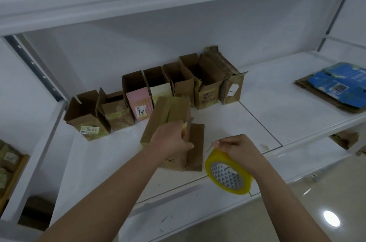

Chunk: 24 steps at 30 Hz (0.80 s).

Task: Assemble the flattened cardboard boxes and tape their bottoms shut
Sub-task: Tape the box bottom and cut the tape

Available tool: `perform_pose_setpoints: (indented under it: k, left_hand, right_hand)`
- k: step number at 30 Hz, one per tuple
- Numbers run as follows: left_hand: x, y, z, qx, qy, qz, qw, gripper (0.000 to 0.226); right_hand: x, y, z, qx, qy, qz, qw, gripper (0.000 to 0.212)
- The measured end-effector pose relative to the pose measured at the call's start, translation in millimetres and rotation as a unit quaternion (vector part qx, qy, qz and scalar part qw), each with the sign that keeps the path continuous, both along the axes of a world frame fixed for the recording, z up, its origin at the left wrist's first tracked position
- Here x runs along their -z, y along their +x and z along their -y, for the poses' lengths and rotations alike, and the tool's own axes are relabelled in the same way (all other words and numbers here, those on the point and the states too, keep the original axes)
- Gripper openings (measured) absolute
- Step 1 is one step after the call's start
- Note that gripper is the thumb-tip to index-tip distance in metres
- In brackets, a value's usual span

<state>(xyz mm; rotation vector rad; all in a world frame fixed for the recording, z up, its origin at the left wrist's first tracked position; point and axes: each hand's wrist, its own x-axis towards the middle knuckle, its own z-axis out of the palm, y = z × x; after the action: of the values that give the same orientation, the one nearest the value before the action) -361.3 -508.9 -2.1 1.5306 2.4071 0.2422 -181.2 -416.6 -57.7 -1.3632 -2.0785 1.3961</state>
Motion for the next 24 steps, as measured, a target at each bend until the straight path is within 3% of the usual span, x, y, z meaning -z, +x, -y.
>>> perform_pose_setpoints:
  k: [4, 6, 8, 10, 12, 14, 16, 18, 20, 22, 24]
  left_hand:
    - [-13, 4, 10, -0.068, 0.192, 0.211, 0.956, 0.047]
    - [-14, 15, 13, -0.048, 0.201, 0.246, 0.947, 0.066]
    - [-11, 27, 13, -0.018, 0.149, 0.257, 0.955, 0.069]
    - [-5, 35, 9, 0.004, 0.116, 0.231, 0.966, 0.065]
    - [0, 37, 5, 0.006, 0.14, 0.208, 0.968, 0.043]
    - [4, 36, 3, -0.014, 0.174, 0.221, 0.959, 0.021]
    - [3, 37, 3, -0.033, 0.195, 0.261, 0.945, 0.021]
    - [-1, 43, 4, -0.054, 0.205, 0.324, 0.922, 0.022]
    - [-2, 50, 4, -0.107, 0.2, 0.408, 0.884, 0.025]
    - [-1, 58, 5, -0.183, 0.176, 0.498, 0.829, 0.029]
    - [2, 67, 5, -0.235, 0.168, 0.572, 0.768, 0.027]
  right_hand:
    - [-9, 1, 3, -0.003, 0.01, -0.057, 0.998, 0.029]
    - [-14, 0, 5, -0.003, 0.023, -0.07, 0.997, 0.032]
    - [-18, -1, 8, -0.013, 0.032, -0.074, 0.997, 0.035]
    - [-21, -1, 9, -0.023, 0.038, -0.08, 0.996, 0.034]
    - [-22, 0, 10, -0.027, 0.058, -0.078, 0.995, 0.039]
    - [-23, 2, 11, -0.021, 0.063, -0.083, 0.994, 0.054]
    - [-22, 3, 11, -0.012, 0.072, -0.098, 0.993, 0.061]
    - [-21, 2, 14, 0.011, 0.102, -0.112, 0.988, 0.057]
    - [-22, 0, 18, 0.05, 0.156, -0.104, 0.981, 0.036]
    - [-24, -1, 20, 0.085, 0.204, -0.099, 0.97, 0.021]
    - [-22, 0, 21, 0.105, 0.232, -0.104, 0.961, 0.021]
